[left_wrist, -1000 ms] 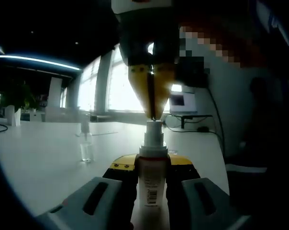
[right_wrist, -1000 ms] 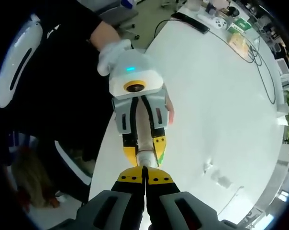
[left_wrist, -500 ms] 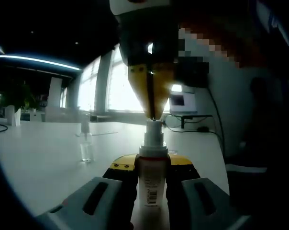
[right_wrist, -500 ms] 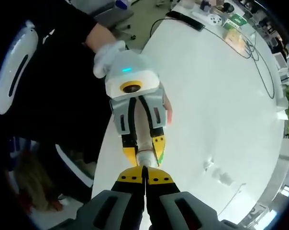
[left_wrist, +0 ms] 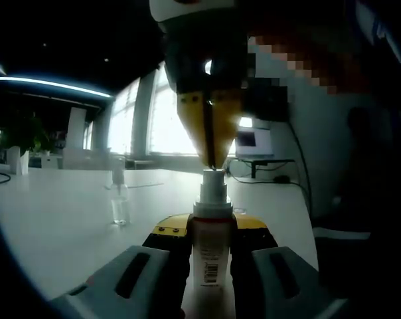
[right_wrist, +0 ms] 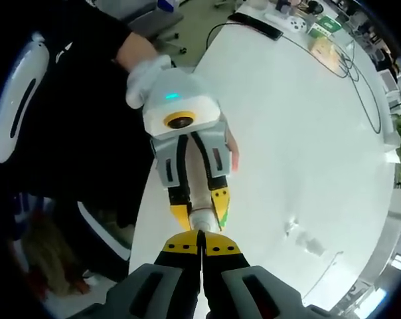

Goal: Clamp pump bottle remove cover press pump head put on cover

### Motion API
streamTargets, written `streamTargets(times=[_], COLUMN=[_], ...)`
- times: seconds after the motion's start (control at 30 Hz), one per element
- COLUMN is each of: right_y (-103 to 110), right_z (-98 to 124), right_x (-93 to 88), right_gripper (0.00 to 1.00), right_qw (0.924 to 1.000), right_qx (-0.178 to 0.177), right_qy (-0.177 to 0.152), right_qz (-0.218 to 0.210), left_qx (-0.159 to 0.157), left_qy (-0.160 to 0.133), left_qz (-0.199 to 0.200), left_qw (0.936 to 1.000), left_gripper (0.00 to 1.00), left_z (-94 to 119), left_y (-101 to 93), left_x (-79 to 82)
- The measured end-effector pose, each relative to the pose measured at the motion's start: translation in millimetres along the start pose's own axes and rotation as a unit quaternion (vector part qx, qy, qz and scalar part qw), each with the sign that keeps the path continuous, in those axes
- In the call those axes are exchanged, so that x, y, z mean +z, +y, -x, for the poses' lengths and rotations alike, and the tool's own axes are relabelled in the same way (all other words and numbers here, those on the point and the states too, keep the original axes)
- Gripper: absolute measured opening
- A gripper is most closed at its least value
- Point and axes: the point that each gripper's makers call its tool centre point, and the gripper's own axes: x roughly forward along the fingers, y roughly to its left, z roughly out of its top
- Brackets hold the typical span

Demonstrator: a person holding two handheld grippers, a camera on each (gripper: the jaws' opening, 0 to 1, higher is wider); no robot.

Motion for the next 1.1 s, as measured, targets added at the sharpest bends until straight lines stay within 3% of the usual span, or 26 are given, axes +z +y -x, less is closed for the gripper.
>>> streamTargets(times=[0.33,0.73,1.1], right_y=[1.2,0.3,1.1], right_z=[-3.3,3.6,3.1], right_x=[1.0,-1.0,-0.4], right_gripper=[0.0,0.0,0.0], right_qw=[0.9998,0.9998,0.9999], right_qx=[-0.011,-0.005,-0.007], right_qy=[0.014,-0.017,-0.01], right_qz=[0.007,0.002,0.006], left_qx=[0.0,0.0,0.0], left_qy=[0.0,0.0,0.0], left_qz=[0.0,0.0,0.0], left_qw=[1.0,1.0,1.0], left_gripper=[0.13,0.13,0.13], left_z=[0.1,0.3,0.6], left_y=[-0.4,-0.8,-1.1], left_x=[0.2,0.4,0.5])
